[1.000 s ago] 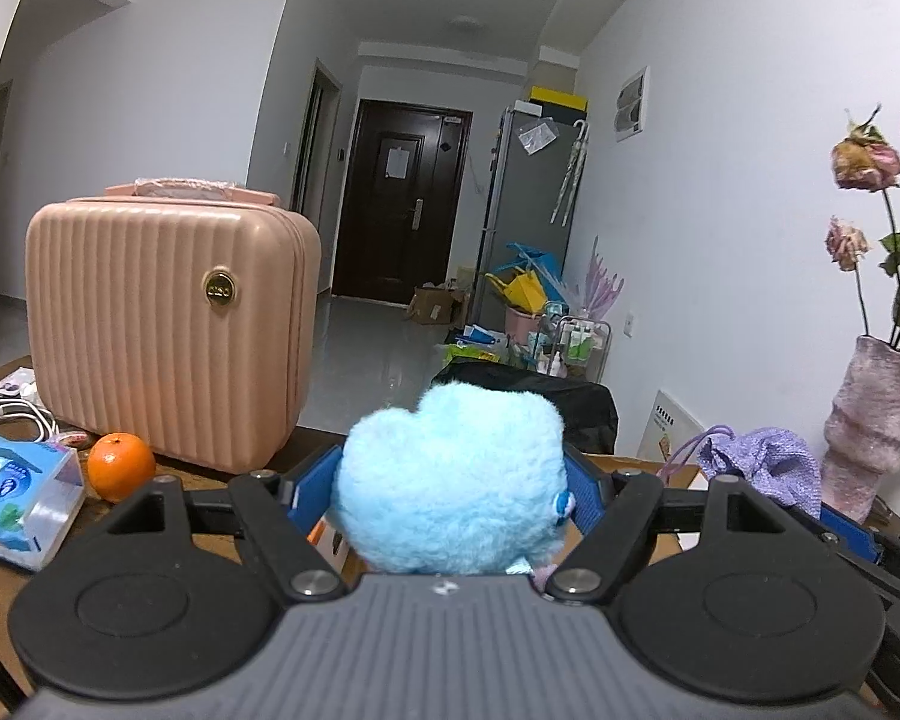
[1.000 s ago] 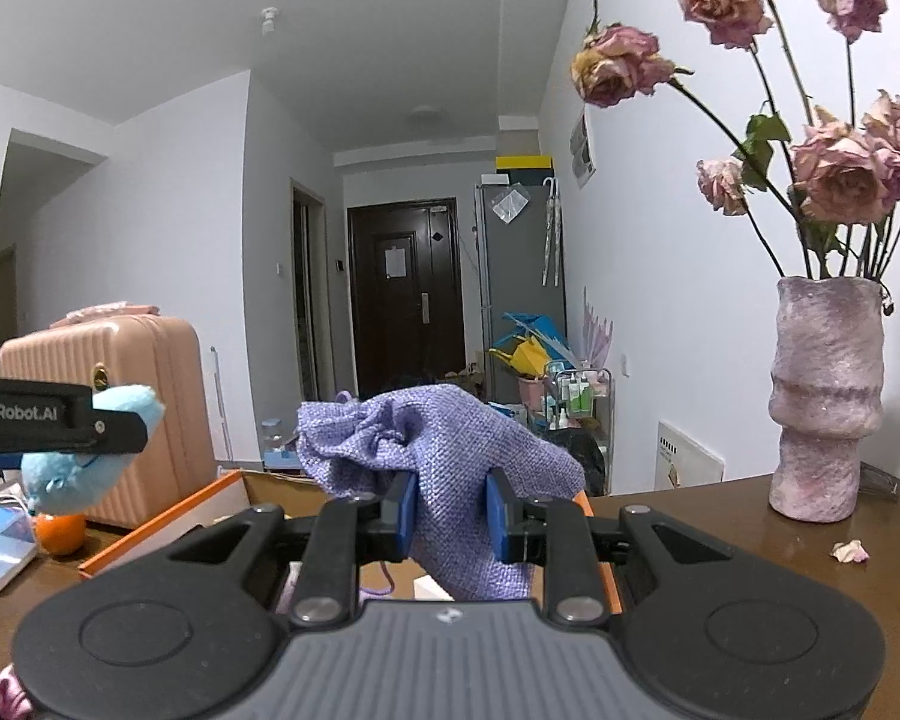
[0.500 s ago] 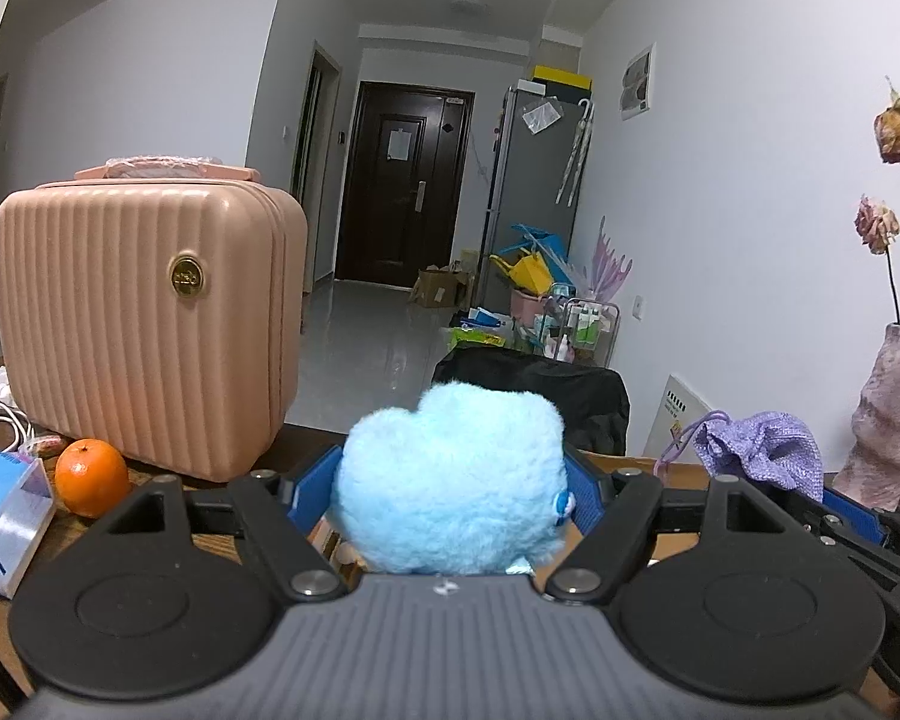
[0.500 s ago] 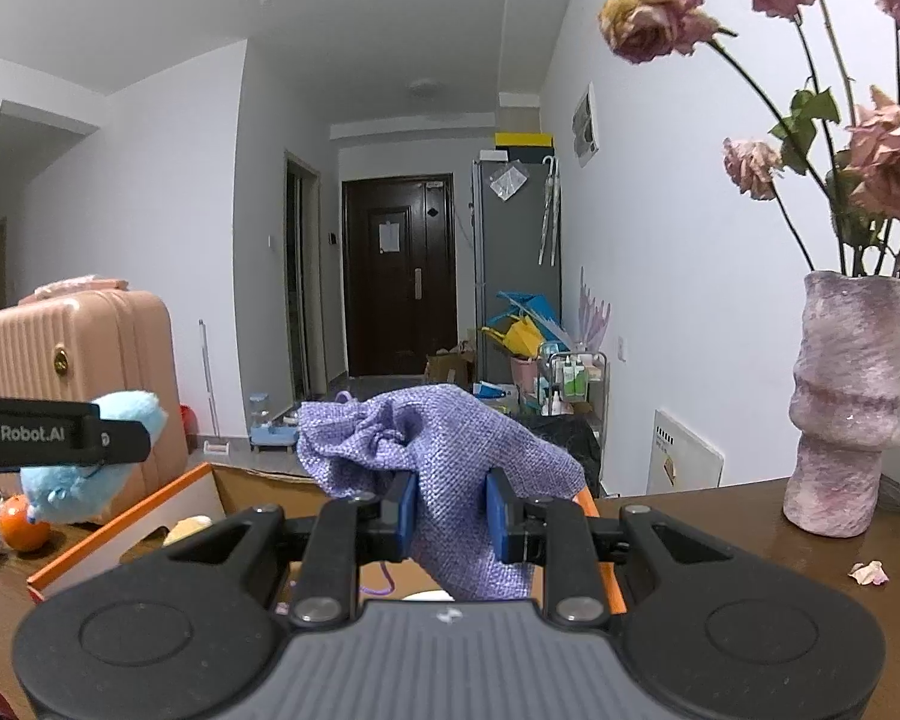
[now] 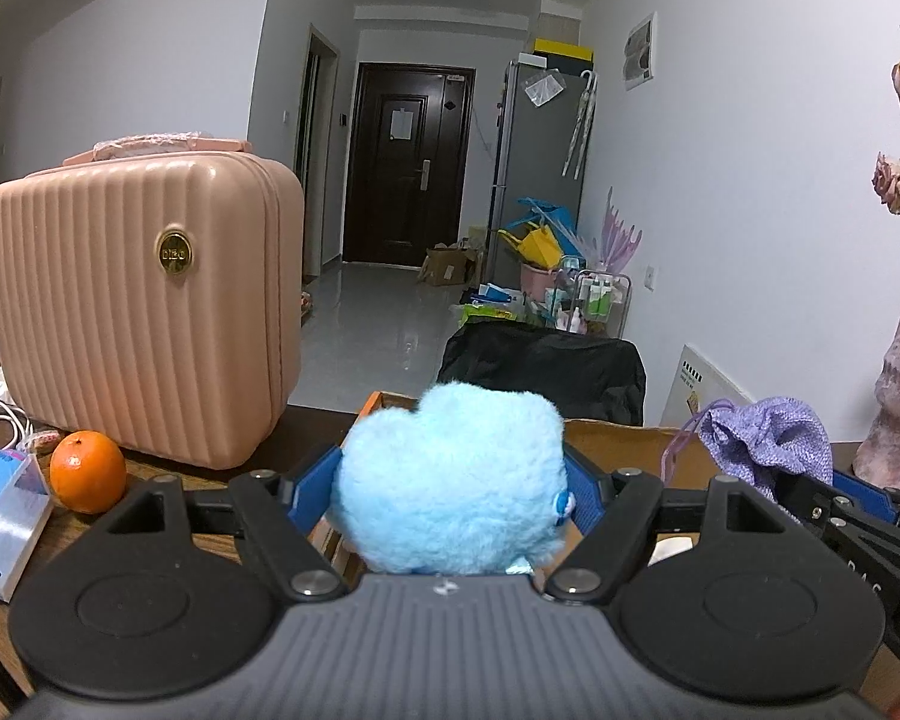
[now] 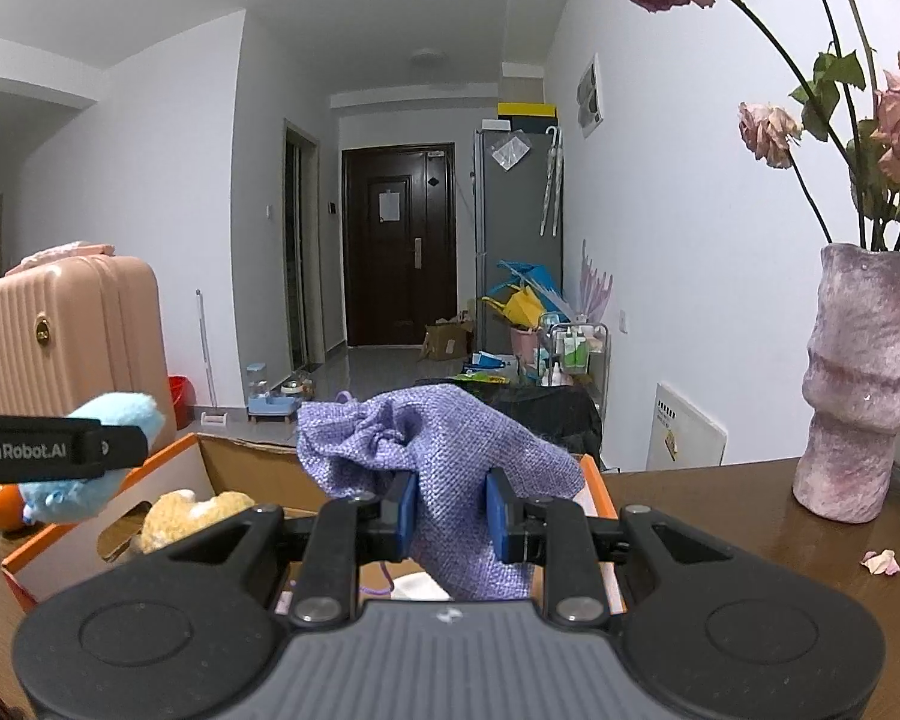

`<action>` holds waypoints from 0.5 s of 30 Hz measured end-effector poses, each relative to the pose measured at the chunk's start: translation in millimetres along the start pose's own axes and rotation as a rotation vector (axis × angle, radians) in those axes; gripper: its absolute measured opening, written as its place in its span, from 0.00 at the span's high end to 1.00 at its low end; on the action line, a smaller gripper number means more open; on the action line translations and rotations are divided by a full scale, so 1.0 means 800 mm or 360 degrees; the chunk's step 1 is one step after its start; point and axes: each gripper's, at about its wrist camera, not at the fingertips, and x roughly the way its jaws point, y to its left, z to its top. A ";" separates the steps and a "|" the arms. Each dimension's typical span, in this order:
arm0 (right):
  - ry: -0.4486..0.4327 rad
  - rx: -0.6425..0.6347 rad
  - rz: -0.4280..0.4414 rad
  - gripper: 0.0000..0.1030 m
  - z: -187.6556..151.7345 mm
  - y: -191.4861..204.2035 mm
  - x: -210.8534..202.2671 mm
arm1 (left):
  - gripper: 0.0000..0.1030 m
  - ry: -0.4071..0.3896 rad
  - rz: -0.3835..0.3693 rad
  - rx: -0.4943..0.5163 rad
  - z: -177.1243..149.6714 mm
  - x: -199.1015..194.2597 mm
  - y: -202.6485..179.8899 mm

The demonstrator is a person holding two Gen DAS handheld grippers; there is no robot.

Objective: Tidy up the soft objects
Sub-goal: 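Open the right tool to drop the purple pouch while the left tool releases the blue plush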

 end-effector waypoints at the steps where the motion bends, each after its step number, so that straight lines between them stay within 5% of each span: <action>1: 0.0004 -0.0003 -0.0002 0.77 -0.001 0.000 0.001 | 0.26 0.0002 0.0001 0.0003 0.000 0.000 0.000; 7: 0.0030 0.0006 -0.0007 0.68 0.003 -0.006 0.007 | 0.17 0.0006 0.0005 0.0006 0.003 0.002 0.000; 9: 0.0037 0.0013 -0.0010 0.52 0.002 -0.006 0.006 | 0.11 0.0006 0.0016 -0.0002 0.003 0.003 0.001; 11: 0.0047 0.0024 -0.0022 0.21 0.001 -0.008 0.007 | 0.01 0.0006 0.0044 -0.0023 0.003 0.003 0.004; 15: 0.0022 0.0059 -0.0064 0.00 0.001 -0.014 0.005 | 0.00 0.0018 0.0079 -0.0063 0.003 0.005 0.009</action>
